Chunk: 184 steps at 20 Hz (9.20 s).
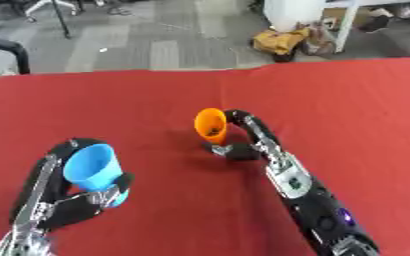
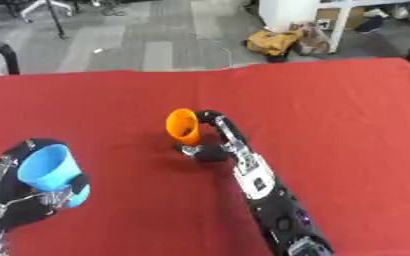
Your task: Pour the contents of one cup into another cup.
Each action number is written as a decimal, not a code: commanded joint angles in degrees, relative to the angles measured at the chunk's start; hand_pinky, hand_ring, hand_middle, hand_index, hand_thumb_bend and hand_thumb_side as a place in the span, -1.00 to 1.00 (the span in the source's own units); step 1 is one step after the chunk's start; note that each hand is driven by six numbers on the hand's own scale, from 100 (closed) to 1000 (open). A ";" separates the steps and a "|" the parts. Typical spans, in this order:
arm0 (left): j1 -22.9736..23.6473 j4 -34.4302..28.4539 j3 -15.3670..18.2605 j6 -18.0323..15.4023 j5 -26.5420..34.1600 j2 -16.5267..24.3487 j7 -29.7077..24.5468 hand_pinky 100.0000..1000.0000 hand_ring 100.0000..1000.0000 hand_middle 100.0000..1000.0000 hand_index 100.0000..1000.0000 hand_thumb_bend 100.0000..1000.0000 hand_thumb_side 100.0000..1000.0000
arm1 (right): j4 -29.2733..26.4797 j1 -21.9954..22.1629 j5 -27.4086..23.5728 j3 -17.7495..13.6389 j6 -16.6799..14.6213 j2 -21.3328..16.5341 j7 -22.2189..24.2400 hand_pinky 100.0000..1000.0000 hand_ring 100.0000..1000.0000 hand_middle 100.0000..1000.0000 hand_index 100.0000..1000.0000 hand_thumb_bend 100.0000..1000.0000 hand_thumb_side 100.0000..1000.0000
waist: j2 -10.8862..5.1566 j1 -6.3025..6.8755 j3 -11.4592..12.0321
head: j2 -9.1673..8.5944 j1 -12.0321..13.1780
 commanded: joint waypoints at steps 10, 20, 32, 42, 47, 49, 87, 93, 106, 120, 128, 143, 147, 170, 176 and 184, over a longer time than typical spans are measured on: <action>-0.21 -1.01 0.32 -0.04 0.13 -0.12 -0.30 -0.36 -0.30 -0.16 0.19 0.03 -1.00 | 2.96 -2.78 2.32 -1.56 0.94 1.59 -4.09 0.81 0.60 0.44 0.48 -0.05 -0.83 | -0.55 0.34 0.73 | -0.49 -0.54; -0.10 -0.77 0.27 -0.12 0.11 -0.29 -0.41 -0.35 -0.30 -0.16 0.19 0.01 -1.00 | 4.05 -3.57 3.19 -2.16 1.56 3.72 -10.07 0.67 0.45 0.28 0.33 -0.24 -1.00 | -0.35 0.31 1.10 | -0.67 -0.90; -0.06 -0.73 0.32 -0.23 0.26 -0.39 -0.60 -0.35 -0.32 -0.16 0.19 0.00 -1.00 | 3.72 -3.08 2.89 -1.76 1.33 6.13 -12.09 0.42 0.17 0.05 0.10 -0.43 -1.00 | -0.35 0.32 1.34 | -0.78 -1.10; -0.09 -0.62 0.39 -0.28 0.38 -0.43 -0.77 -0.34 -0.32 -0.16 0.19 -0.02 -1.00 | 3.26 -2.63 2.86 -1.87 1.45 6.43 -12.49 0.31 -0.04 -0.15 -0.06 -0.65 -1.00 | -0.31 0.30 1.32 | -0.74 -1.34; -0.02 -0.44 0.42 -0.28 0.38 -0.35 -0.85 -0.34 -0.32 -0.16 0.18 -0.03 -1.00 | 1.81 -2.59 2.76 -1.93 1.34 6.03 -13.39 0.31 -0.08 -0.22 -0.12 -0.70 -1.00 | -0.36 0.15 1.24 | -0.84 -1.32; -0.01 -0.43 0.45 -0.33 0.42 -0.35 -0.86 -0.34 -0.32 -0.16 0.18 -0.03 -1.00 | 0.94 -2.59 2.85 -1.87 1.32 5.84 -13.51 0.31 -0.07 -0.22 -0.12 -0.63 -1.00 | -0.37 0.10 1.22 | -0.88 -1.31; 0.47 0.14 1.35 -0.56 -0.03 0.30 -0.62 -0.34 -0.32 -0.16 0.18 -0.05 -1.00 | -20.49 -0.23 0.40 1.39 4.51 1.43 -11.06 0.00 -0.45 -0.95 -0.79 -0.91 -1.00 | -0.32 -1.14 0.27 | -1.71 -0.99; 0.51 0.19 1.49 -0.60 -0.06 0.41 -0.58 -0.34 -0.32 -0.16 0.18 -0.06 -1.00 | -22.72 0.61 -1.45 2.00 5.18 0.83 -10.12 -0.05 -0.50 -1.00 -0.84 -0.90 -1.00 | -0.32 -1.28 0.16 | -1.97 -0.92; 0.52 0.84 1.83 -0.71 -1.16 0.73 -0.40 -0.34 -0.33 -0.16 0.18 -0.06 -1.00 | -30.13 -0.57 1.53 5.34 5.59 -2.43 -2.71 -0.02 -0.46 -1.00 -0.82 -0.90 -1.00 | -0.37 -1.94 0.02 | -2.43 -0.78; -0.18 0.84 2.70 -0.96 -2.14 1.63 0.58 -0.34 -0.33 -0.17 0.18 -0.08 -1.00 | -36.43 3.37 -4.44 10.09 3.86 -4.05 6.91 0.01 -0.41 -0.96 -0.80 -0.84 -1.00 | -0.38 -2.59 -0.12 | -3.05 -0.62; -1.73 1.04 2.90 -0.97 -2.03 2.34 0.92 -0.34 -0.33 -0.17 0.18 -0.09 -1.00 | -39.21 5.52 -7.88 12.88 3.71 -2.20 10.63 0.02 -0.40 -0.94 -0.79 -0.82 -1.00 | -0.52 -2.59 -0.32 | -3.19 -0.53; -7.03 3.55 2.18 -1.15 -1.80 4.08 0.03 -0.34 -0.34 -0.17 0.18 -0.10 -1.00 | -41.30 7.68 -12.39 18.01 3.82 1.99 17.04 0.03 -0.38 -0.93 -0.78 -0.79 -1.00 | -0.59 -2.82 -0.63 | -3.45 -0.50; -8.50 4.43 1.67 -1.28 -1.83 4.60 -0.38 -0.34 -0.34 -0.17 0.18 -0.09 -1.00 | -41.21 8.22 -12.92 19.11 3.70 2.91 18.66 0.03 -0.38 -0.93 -0.78 -0.79 -1.00 | -0.61 -2.92 -0.74 | -3.50 -0.43; -10.95 6.72 0.28 -1.76 -2.63 3.79 -1.82 -0.35 -0.34 -0.17 0.18 -0.07 -1.00 | -40.58 7.28 -11.10 19.45 4.30 7.20 18.02 0.06 -0.28 -0.76 -0.64 -0.76 -1.00 | -0.52 -2.90 -1.11 | -3.71 -0.35; -11.23 6.78 0.31 -1.77 -2.60 3.54 -1.78 -0.35 -0.34 -0.17 0.18 -0.08 -1.00 | -40.51 7.17 -9.99 19.46 4.86 8.48 16.96 0.01 -0.29 -0.77 -0.64 -0.77 -1.00 | -0.61 -2.94 -1.12 | -3.82 -0.35; -11.56 6.72 0.36 -1.71 -2.38 3.28 -1.67 -0.35 -0.34 -0.17 0.18 -0.08 -1.00 | -40.99 6.90 -7.97 19.44 5.40 9.63 14.97 -0.14 -0.35 -0.79 -0.67 -0.78 -1.00 | -0.74 -2.92 -1.30 | -3.97 -0.37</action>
